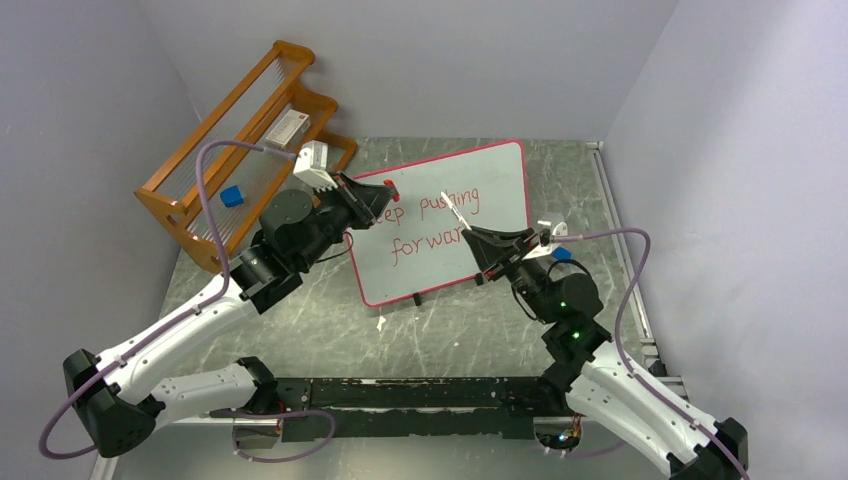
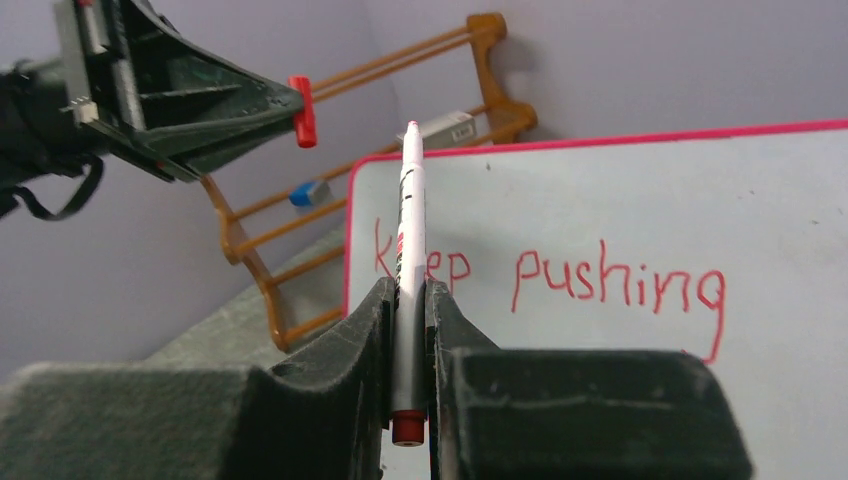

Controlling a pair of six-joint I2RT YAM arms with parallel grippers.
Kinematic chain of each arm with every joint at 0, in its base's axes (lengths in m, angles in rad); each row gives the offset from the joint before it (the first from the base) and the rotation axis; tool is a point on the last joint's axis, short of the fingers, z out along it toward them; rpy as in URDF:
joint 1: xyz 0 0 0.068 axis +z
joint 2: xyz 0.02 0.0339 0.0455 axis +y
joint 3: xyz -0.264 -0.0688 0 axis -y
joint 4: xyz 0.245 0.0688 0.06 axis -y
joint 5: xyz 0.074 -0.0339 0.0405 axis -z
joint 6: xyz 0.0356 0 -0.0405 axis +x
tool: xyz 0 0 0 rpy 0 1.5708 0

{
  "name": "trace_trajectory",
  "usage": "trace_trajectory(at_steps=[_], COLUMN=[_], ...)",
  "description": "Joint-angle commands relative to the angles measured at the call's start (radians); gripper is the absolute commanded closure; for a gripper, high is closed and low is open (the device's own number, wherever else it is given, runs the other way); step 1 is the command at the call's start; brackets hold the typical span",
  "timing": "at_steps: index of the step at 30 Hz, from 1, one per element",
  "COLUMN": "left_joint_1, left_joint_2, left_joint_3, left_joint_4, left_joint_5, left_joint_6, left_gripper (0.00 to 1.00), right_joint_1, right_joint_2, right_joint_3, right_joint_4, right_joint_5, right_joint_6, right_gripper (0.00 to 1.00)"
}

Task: Write a sentence on the whiteboard
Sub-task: Insert the whiteboard marker without the cap into the pen cap.

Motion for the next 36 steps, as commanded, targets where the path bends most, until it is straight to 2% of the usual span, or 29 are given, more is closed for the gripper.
trace_trajectory(at_steps=[1, 6, 11, 22, 36], left_joint_1=[0.010, 0.012, 0.013, 0.021, 0.050], left_joint_2=[-0.021, -0.019, -0.018, 0.015, 0.037], left_joint_3=[-0.056, -0.101, -0.141, -0.156, -0.159], left_joint_4=[0.190, 0.293, 0.370, 0.430, 0.443], left_joint_5=[-0.037, -0.025, -0.024, 0.024, 0.106], left_joint_6=[-0.151, -0.239, -0.308, -0.366, -0.396], left_gripper=[0.95, 0.95, 0.95, 0.95, 0.95], right_joint_1=[0.005, 0.026, 0.057, 0.121, 0.129], right_joint_2=[0.040, 0.114, 0.161, 0.225, 0.221], right_joint_3=[-0.035, -0.041, -0.031, -0.014, -0.018], right_joint_4=[0.260, 0.387, 0.420, 0.429, 0.437], right_joint_5=[-0.044, -0.066, -0.072, -0.059, -0.003], right_joint_6=[0.037, 0.048, 0.035, -0.002, -0.006], right_gripper=[1.00, 1.00, 1.00, 1.00, 1.00])
